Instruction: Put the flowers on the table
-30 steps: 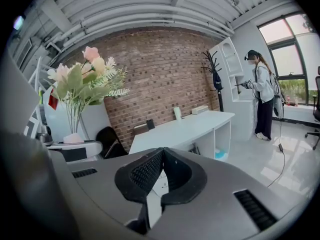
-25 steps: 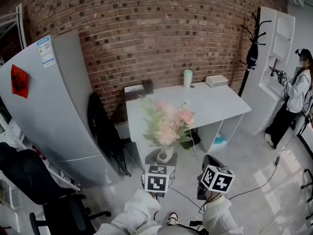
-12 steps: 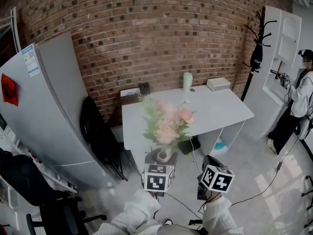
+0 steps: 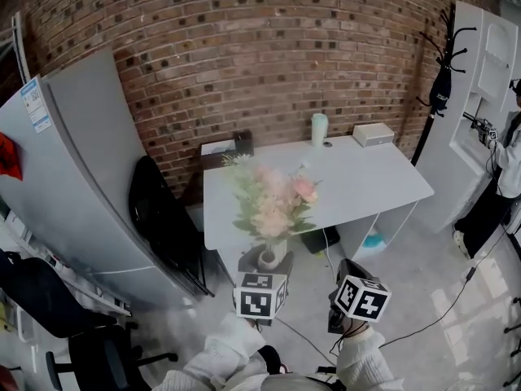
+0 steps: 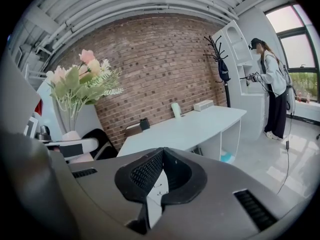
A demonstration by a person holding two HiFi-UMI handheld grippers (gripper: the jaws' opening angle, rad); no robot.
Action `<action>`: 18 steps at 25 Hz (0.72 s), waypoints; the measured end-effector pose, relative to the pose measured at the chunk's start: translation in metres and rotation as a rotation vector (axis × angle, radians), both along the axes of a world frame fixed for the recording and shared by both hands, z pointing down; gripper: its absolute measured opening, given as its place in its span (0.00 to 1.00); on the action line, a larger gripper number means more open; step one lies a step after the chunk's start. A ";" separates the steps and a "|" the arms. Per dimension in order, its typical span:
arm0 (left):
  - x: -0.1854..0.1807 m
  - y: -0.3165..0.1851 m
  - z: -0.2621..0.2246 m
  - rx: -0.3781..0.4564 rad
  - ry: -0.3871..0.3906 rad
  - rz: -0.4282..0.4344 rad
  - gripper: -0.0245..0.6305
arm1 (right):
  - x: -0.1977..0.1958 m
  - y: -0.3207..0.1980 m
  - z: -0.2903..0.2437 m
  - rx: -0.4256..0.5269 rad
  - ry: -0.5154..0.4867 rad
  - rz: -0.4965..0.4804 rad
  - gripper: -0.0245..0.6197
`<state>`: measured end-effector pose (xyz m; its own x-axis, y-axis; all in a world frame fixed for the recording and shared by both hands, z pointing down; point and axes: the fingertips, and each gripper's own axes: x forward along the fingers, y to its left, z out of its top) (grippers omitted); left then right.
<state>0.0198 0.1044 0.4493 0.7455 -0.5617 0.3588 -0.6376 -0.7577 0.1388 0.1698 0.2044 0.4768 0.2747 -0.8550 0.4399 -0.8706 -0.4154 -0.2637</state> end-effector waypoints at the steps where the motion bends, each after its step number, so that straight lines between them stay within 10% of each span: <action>1: 0.002 -0.003 0.001 0.000 0.001 -0.001 0.45 | 0.001 -0.002 0.003 -0.004 -0.005 0.000 0.07; 18: 0.049 -0.130 0.008 0.024 0.023 -0.009 0.45 | 0.050 -0.124 0.014 -0.022 0.005 0.000 0.07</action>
<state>0.0687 -0.0259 0.4569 0.7484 -0.5766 0.3277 -0.6413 -0.7551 0.1359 0.2194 0.0806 0.4904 0.2772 -0.8450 0.4572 -0.8716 -0.4214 -0.2504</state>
